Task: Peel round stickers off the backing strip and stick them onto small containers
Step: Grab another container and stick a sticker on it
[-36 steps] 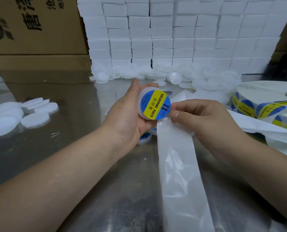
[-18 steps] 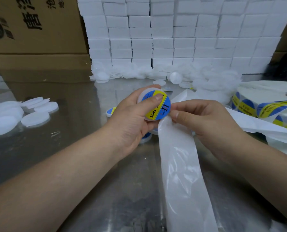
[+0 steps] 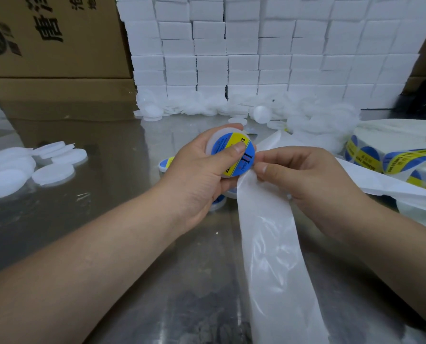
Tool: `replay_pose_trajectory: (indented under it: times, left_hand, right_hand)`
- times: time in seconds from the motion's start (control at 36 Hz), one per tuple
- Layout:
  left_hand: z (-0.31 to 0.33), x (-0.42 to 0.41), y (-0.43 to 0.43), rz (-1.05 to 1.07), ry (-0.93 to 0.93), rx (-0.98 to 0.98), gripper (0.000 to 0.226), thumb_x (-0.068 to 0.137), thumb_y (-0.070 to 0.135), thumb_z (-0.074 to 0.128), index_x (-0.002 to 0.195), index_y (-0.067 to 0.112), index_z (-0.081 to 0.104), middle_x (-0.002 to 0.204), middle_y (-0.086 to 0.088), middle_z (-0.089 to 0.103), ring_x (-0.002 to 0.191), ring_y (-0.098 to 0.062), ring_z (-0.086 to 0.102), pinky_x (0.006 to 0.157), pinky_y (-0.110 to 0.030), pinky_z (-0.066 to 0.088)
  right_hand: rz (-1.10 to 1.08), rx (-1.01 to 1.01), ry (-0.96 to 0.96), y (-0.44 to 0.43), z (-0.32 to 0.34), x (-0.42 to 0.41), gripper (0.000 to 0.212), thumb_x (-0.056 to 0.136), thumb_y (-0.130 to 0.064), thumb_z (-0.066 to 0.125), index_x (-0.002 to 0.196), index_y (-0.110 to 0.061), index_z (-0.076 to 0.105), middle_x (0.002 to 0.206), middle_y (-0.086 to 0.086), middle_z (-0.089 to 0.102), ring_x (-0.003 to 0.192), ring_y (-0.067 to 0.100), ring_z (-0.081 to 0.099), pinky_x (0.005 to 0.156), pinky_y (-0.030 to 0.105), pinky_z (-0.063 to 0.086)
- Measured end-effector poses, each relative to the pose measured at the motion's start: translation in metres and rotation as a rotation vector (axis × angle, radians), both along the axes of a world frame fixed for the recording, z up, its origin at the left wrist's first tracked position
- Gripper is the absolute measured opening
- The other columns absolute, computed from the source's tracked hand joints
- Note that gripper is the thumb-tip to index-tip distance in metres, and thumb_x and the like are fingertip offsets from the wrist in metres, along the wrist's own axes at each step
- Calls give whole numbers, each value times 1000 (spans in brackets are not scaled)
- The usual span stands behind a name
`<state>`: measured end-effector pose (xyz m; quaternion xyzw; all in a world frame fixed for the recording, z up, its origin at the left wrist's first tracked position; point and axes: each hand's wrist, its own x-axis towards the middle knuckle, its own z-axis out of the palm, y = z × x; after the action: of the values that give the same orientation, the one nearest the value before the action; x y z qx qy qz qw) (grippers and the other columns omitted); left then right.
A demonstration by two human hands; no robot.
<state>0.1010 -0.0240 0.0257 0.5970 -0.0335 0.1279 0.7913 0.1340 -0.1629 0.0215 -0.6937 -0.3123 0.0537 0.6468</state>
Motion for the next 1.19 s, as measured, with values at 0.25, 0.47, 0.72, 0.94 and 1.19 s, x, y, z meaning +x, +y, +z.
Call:
replay_pose_trajectory:
  times: [0.25, 0.47, 0.72, 0.94, 1.19]
  left_hand:
    - [-1, -1, 0, -5, -6, 23, 18, 87, 5, 55, 93, 20, 62, 99, -12, 67, 81, -18, 67, 69, -31, 58]
    - [-1, -1, -1, -7, -19, 40, 19, 89, 3, 52, 92, 19, 63, 90, -7, 66, 75, -14, 66, 66, -26, 58]
    - [-2, 0, 2, 218, -149, 276, 17, 86, 16, 61, 86, 32, 64, 83, 8, 70, 77, -6, 66, 69, -20, 55]
    - [11, 5, 22, 486, -233, 187, 19, 88, 20, 59, 93, 38, 55, 95, 19, 60, 91, -4, 60, 78, -26, 50]
    - [-4, -8, -4, 178, -216, 426, 17, 85, 19, 60, 88, 36, 58, 72, 21, 62, 63, 4, 58, 49, -13, 46]
  right_hand:
    - [-15, 12, 20, 1, 0, -1, 21, 81, -10, 62, 78, -25, 75, 74, -3, 73, 69, 7, 66, 69, 22, 54]
    - [-24, -8, 2, 1, 1, -1, 23, 81, -12, 61, 77, -30, 75, 71, -7, 73, 69, 3, 65, 69, 20, 53]
    - [-75, -37, -33, 4, 1, 1, 24, 82, -14, 61, 73, -33, 74, 59, -16, 66, 61, -5, 59, 61, 9, 46]
    - [-340, -118, -37, -2, 0, 8, 31, 79, -30, 57, 50, -21, 63, 84, -9, 71, 70, -2, 61, 47, 6, 38]
    - [-169, -107, -166, 2, -2, 0, 33, 80, -43, 52, 61, -18, 59, 60, -3, 60, 58, 12, 51, 59, 26, 40]
